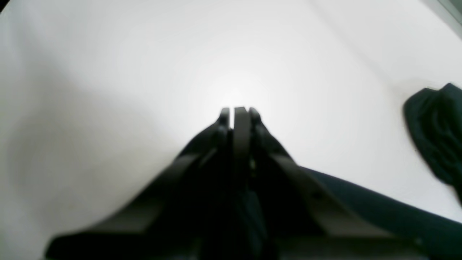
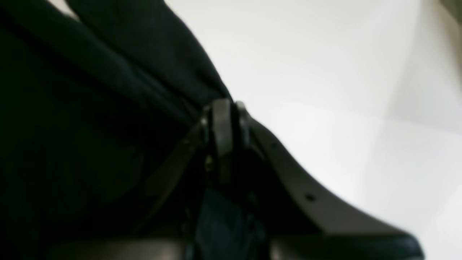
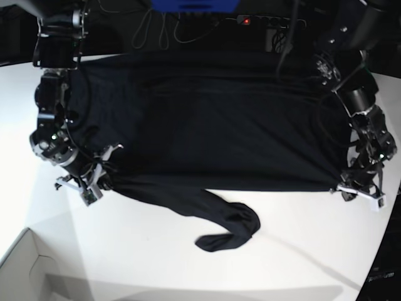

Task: Layout the t-shirt on the table in an organized manner, then fold the t-shirt properly
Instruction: 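Lift the grasped edge and fold it over toward the held edge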

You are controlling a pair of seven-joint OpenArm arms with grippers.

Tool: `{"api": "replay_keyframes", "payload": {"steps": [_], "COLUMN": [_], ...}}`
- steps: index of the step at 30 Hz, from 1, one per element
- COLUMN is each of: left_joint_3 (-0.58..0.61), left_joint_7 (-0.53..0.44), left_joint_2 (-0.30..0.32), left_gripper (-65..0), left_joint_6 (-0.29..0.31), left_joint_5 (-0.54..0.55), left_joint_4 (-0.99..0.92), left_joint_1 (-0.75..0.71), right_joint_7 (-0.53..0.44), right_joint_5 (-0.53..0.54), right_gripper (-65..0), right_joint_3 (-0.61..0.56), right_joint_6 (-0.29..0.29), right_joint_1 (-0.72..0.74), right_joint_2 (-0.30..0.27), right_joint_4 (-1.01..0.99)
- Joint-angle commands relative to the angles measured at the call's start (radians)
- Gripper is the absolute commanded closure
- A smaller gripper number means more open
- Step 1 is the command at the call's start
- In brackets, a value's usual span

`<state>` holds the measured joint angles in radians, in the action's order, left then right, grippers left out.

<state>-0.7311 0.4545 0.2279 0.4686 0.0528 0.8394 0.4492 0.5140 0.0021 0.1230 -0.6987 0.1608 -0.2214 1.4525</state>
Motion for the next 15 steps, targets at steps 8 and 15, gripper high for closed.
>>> {"api": "replay_keyframes", "payload": {"steps": [8, 15], "left_joint_3": [-0.002, 0.0], "left_joint_7": [0.114, 0.191], "left_joint_2": [0.017, 0.015], "left_gripper": [0.0, 0.0], "left_joint_6": [0.006, 0.006], "left_joint_5": [0.154, 0.29], "left_joint_4": [0.163, 0.361], "left_joint_1": [-0.065, -0.249], "right_joint_7": [-0.024, -0.022], "right_joint_5": [0.016, 0.014], "right_gripper": [0.0, 0.0], "right_joint_3": [0.037, 0.1], "right_joint_6": [0.001, 0.001], "right_joint_1": [-0.091, -0.203], "right_joint_2": [-0.011, -0.005], "right_joint_4": [0.156, 0.27]}}
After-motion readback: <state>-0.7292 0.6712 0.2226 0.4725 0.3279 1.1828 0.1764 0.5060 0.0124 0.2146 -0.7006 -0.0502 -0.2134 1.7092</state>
